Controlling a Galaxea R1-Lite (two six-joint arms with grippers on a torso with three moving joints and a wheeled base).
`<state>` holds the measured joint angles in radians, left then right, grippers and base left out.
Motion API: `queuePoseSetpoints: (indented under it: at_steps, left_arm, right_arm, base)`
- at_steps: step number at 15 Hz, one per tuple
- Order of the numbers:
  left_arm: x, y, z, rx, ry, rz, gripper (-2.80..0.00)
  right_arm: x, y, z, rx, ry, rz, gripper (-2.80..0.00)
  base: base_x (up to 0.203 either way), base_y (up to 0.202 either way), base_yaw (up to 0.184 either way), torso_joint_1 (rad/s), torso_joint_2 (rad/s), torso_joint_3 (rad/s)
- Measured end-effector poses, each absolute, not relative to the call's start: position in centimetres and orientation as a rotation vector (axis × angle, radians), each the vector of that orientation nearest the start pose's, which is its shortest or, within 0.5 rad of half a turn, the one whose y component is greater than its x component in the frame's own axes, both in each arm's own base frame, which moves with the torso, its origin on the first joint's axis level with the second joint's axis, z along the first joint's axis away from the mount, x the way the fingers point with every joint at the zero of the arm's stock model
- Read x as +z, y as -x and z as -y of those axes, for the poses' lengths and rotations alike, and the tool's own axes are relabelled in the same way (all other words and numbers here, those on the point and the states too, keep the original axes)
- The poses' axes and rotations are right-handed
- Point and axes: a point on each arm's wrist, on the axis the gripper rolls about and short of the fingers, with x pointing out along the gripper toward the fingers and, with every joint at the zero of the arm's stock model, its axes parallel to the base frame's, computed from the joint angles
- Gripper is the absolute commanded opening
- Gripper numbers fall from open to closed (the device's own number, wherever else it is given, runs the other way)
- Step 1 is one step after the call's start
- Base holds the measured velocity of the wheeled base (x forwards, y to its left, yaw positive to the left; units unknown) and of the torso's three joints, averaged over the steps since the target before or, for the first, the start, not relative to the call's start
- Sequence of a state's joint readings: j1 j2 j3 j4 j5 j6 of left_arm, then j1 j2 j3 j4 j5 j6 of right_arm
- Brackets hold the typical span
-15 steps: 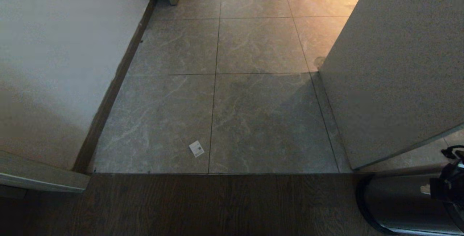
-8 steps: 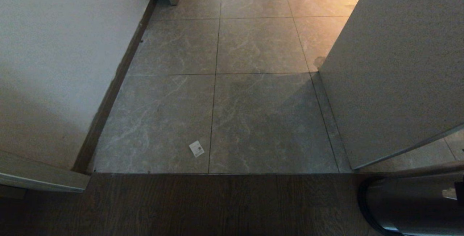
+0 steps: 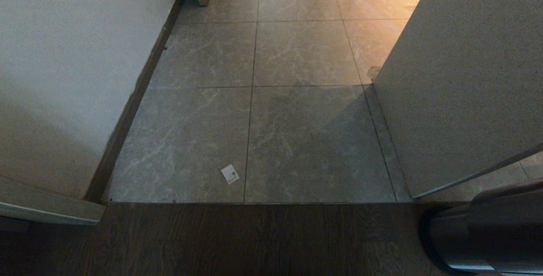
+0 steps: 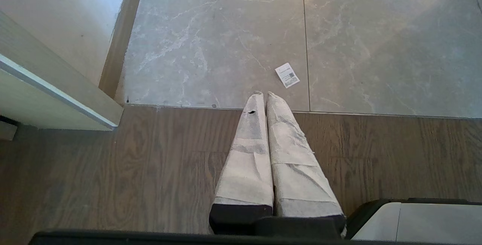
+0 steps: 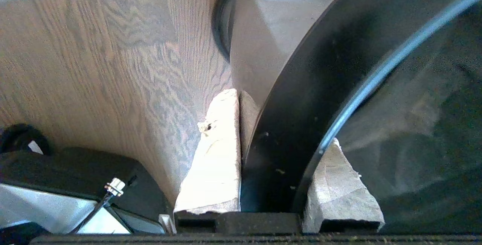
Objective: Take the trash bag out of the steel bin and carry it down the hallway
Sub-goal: Place the outer trash can on the ground
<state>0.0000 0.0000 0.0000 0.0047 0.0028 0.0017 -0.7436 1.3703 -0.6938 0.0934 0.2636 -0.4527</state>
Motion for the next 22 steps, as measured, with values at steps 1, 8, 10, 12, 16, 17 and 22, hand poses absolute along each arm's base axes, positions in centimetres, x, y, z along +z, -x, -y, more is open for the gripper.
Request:
queuePoseSetpoints:
  at_steps: [1,8,10,12,16,17,22]
  left_arm:
    - [7.5,2.3,0.0,0.003,-0.002,-0.005,-2.8]
    - [7.5,2.3,0.0,0.003,-0.001,-0.005,-2.8]
    - [7.5,2.3,0.0,0.003,-0.001,-0.005,-2.8]
    - [7.5,2.3,0.0,0.003,-0.001,-0.004,-2.8]
    - [7.5,2.3,0.0,0.003,-0.001,-0.005,-2.8]
    - [7.5,2.3,0.0,0.003,-0.001,-0.005,-2.8]
    - [7.5,2.3,0.0,0.002,-0.001,-0.004,-2.8]
  right_arm:
    - [18.3,-14.4,12.5,-0.291,0.061,-0.756,-2.8]
    - [23.7,-9.6,8.0,-0.28,0.151,-0.723,-2.8]
    - [24.7,-8.3,6.9,-0.29,0.183,-0.694,-2.8]
    - [25.8,-7.3,5.9,-0.314,0.224,-0.635,-2.8]
    - [26.9,-5.0,4.0,-0.382,0.28,-0.568,-2.8]
    - [26.9,-4.4,3.6,-0.424,0.289,-0.572,-2.8]
    - [27.0,-3.0,3.2,-0.661,0.309,-0.62,-2.8]
  base:
    - [0.0,0.0,0.0,0.0,0.0,0.0]
    - [0.0,0.0,0.0,0.0,0.0,0.0]
    - [0.0,0.0,0.0,0.0,0.0,0.0]
    - [0.0,0.0,0.0,0.0,0.0,0.0]
    - [0.0,0.0,0.0,0.0,0.0,0.0]
    - [0.0,0.0,0.0,0.0,0.0,0.0]
    - [0.0,0.0,0.0,0.0,0.0,0.0]
